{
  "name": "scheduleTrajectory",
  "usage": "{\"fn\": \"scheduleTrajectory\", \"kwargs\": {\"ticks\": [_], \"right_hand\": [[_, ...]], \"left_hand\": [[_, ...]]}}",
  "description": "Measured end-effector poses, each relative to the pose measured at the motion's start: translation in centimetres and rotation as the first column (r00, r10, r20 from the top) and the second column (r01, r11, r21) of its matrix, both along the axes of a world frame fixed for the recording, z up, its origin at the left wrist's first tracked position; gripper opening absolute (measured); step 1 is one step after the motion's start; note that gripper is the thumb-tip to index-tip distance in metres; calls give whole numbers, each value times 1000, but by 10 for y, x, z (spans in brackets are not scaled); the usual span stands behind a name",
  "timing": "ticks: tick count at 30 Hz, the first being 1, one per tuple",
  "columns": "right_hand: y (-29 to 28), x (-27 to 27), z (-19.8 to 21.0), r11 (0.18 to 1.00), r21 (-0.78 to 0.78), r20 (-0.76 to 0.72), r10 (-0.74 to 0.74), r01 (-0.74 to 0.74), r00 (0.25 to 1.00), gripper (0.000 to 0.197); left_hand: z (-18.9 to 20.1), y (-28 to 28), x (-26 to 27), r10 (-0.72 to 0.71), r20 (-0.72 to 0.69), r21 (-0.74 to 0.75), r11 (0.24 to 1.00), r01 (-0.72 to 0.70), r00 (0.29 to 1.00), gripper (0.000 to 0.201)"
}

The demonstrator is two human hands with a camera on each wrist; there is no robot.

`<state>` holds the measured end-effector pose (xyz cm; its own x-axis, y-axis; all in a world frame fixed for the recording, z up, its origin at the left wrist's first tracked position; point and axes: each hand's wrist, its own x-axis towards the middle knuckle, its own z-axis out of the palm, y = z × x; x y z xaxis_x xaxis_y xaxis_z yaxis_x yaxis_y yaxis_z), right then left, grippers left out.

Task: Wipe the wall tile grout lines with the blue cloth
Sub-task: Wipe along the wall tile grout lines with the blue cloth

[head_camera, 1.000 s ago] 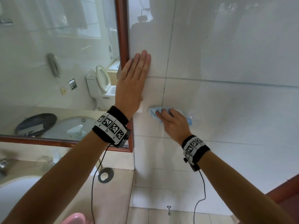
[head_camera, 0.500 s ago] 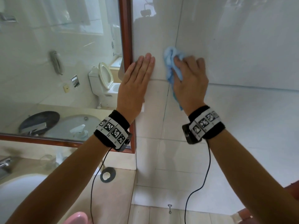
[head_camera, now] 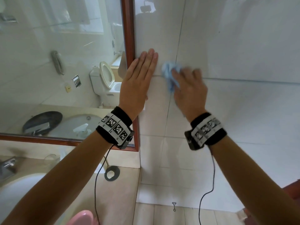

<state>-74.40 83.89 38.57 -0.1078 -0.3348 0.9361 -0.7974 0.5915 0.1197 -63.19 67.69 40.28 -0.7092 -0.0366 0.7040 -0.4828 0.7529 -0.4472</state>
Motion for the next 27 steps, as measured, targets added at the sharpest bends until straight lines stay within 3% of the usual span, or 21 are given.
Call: {"fn": "scheduleTrajectory", "kwargs": {"ticks": [3, 6, 9, 12, 14, 16, 18, 22, 24, 27], "right_hand": [[-3, -8, 37, 990, -143, -68, -17, 7, 998, 28], [-4, -11, 18, 988, -146, -111, 36, -52, 993, 31], [0, -8, -29, 995, -23, -84, 98, -100, 992, 32], [5, -5, -71, 976, 186, -23, 121, -115, 992, 35], [9, -3, -77, 962, 250, -14, 116, -109, 993, 36], [13, 1, -61, 966, 248, -11, 76, -71, 997, 35], [16, 3, -29, 992, 123, 28, 20, -23, 999, 32], [6, 0, 32, 997, -79, 33, -17, 20, 999, 29], [1, -2, 33, 996, -81, 9, -37, 37, 999, 31], [4, 0, 1, 1000, 3, 3, 6, -6, 1000, 32]], "left_hand": [[-1, 0, -2, -28, 13, 28, 999, 27, 1000, 128], [-2, -1, -3, -25, -14, 7, 1000, 25, 1000, 114], [-4, -1, -4, -14, -38, -18, 1000, 13, 999, 109], [-2, -1, -4, -27, -30, 13, 1000, 27, 999, 125], [-1, -1, -1, -4, -6, 2, 1000, 4, 1000, 138], [0, 1, 1, 30, 2, -23, 999, -30, 1000, 144], [0, 2, 0, 34, -6, -23, 999, -34, 999, 142], [-1, 2, -2, -29, -16, 41, 999, 30, 999, 123], [-2, 2, -3, -45, -26, 48, 998, 46, 999, 117], [-1, 2, -1, 9, -9, 17, 1000, -9, 1000, 123]]}}
